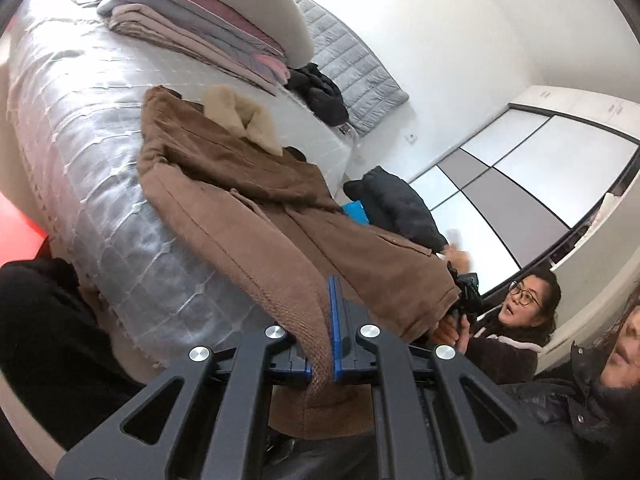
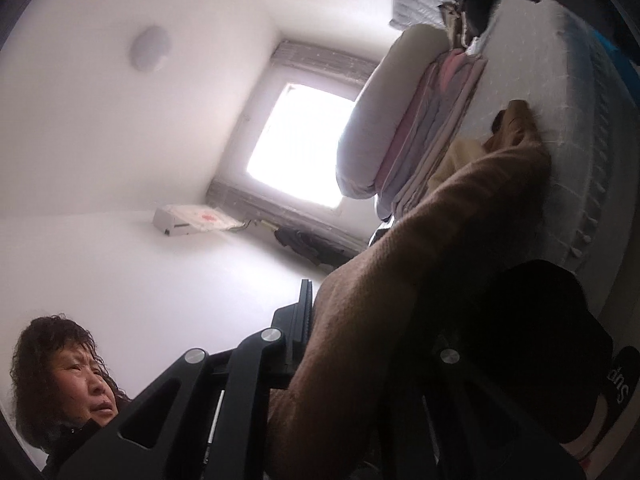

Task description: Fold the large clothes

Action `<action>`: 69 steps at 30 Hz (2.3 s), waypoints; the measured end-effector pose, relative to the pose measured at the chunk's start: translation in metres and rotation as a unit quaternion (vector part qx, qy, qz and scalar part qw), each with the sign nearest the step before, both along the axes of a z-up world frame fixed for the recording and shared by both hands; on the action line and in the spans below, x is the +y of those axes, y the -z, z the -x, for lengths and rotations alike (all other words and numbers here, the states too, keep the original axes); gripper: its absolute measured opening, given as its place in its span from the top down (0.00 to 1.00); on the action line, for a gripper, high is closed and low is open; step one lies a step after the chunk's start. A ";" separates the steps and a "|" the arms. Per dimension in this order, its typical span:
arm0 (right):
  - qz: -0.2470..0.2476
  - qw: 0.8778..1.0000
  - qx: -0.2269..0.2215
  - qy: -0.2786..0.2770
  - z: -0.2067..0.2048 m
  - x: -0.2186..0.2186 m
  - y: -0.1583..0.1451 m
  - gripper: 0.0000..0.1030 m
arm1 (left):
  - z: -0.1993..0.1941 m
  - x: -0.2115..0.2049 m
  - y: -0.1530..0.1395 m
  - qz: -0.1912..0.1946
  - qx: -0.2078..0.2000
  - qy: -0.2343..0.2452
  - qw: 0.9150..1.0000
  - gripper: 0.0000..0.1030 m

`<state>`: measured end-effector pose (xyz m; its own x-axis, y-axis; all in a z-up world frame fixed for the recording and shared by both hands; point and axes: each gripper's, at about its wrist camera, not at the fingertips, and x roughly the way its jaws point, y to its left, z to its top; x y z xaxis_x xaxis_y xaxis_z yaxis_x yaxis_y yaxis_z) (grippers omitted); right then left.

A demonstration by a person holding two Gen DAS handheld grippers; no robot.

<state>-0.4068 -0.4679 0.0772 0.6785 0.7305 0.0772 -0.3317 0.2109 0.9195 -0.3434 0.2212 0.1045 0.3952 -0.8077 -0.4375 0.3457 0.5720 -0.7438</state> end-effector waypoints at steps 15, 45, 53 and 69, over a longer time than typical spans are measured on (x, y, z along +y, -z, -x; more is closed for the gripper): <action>-0.054 0.998 0.023 0.037 -0.110 -0.040 0.011 0.90 | -0.110 0.032 0.017 0.111 0.036 -0.078 0.990 0.94; -0.002 0.961 0.267 0.074 -0.465 -0.065 0.088 0.36 | -0.476 0.033 0.139 0.257 0.167 -0.234 0.923 0.37; 0.062 0.970 0.232 0.042 -0.497 -0.018 0.088 0.31 | -0.466 -0.009 0.098 0.206 0.035 -0.194 0.958 0.26; 0.234 0.943 0.188 0.143 -0.543 -0.020 0.117 0.31 | -0.495 -0.072 0.147 -0.116 -0.010 -0.225 0.967 0.27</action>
